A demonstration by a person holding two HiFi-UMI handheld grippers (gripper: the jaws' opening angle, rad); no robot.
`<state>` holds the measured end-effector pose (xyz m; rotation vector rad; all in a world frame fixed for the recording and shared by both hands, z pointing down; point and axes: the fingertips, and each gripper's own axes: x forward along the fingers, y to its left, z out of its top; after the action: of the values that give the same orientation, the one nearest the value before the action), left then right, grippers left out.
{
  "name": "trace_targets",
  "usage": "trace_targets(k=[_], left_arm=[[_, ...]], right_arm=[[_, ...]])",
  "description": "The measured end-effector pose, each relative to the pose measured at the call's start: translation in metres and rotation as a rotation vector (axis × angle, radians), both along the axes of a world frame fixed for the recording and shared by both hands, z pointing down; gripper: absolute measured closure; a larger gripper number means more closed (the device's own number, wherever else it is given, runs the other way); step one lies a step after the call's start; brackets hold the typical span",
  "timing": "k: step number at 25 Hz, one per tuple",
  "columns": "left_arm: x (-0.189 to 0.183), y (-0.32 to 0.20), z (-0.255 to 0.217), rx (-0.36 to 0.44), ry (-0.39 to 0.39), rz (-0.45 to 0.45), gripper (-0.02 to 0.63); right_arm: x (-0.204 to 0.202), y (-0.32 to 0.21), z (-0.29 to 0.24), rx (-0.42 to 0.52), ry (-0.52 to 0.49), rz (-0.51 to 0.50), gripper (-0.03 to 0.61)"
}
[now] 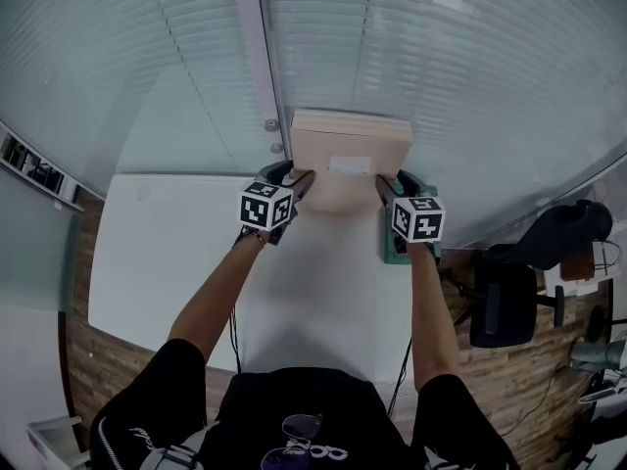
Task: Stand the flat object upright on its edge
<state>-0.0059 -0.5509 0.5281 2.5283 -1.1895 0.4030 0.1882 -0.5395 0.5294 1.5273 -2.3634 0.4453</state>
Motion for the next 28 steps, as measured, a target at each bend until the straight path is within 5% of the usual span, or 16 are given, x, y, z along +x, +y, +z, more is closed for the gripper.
trace_targets(k=[28], left_arm=[[0.008, -0.017, 0.02, -0.026, -0.026, -0.001, 0.371]], right_arm=[[0.008, -0.017, 0.022, -0.025, 0.022, 0.014, 0.348]])
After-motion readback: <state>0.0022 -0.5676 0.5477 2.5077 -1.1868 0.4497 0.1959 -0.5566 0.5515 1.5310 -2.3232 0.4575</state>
